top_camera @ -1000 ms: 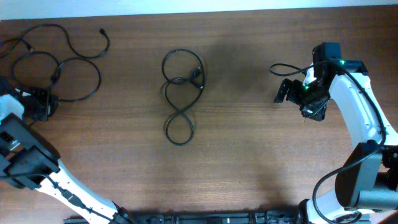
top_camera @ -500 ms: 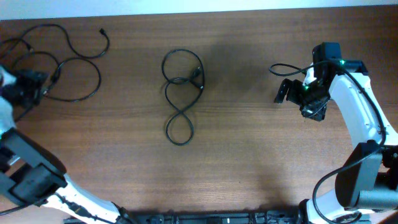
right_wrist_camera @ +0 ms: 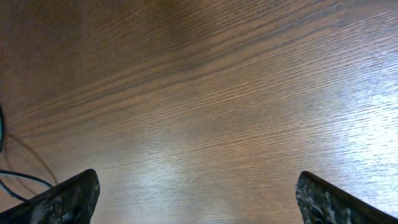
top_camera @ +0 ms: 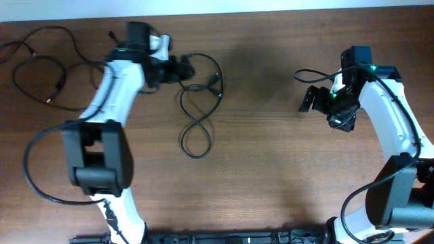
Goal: Untangle cables
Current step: 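Reach the left gripper to the center figure-eight cable and grasp it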
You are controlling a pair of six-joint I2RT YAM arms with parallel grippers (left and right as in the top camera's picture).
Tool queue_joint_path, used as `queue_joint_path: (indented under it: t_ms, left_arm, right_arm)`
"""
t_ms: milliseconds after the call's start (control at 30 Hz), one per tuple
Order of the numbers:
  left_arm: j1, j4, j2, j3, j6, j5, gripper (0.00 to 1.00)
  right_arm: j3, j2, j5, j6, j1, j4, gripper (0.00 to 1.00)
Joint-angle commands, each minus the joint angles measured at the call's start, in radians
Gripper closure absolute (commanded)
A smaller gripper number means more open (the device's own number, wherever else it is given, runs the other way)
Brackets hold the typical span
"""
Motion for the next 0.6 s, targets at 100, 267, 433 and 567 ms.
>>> queue_joint_path:
  t_ms: [100,267,433,567]
  left_arm:
    - [-0.175,-0.096,0.048,-0.002,0.027,-0.334,0.01]
    - [-0.207,-0.122,0.126,-0.002,0.027,-0.367,0.01]
    - [-0.204,-0.126,0.141,-0.002,0.028,-0.426,0.01]
    - [-0.206,-0.128,0.141,-0.002,0.028,-0.335,0.05]
  right_arm:
    - [0.004,-0.011,0.004,-0.011,0.0,-0.003,0.02]
    - [0.004,-0.011,0.004,-0.011,0.0,-0.003,0.02]
    - [0.004,-0.011,0.004,-0.011,0.0,-0.003,0.02]
    - [0.003,-0.011,0.004,-0.011,0.0,-0.003,0.02]
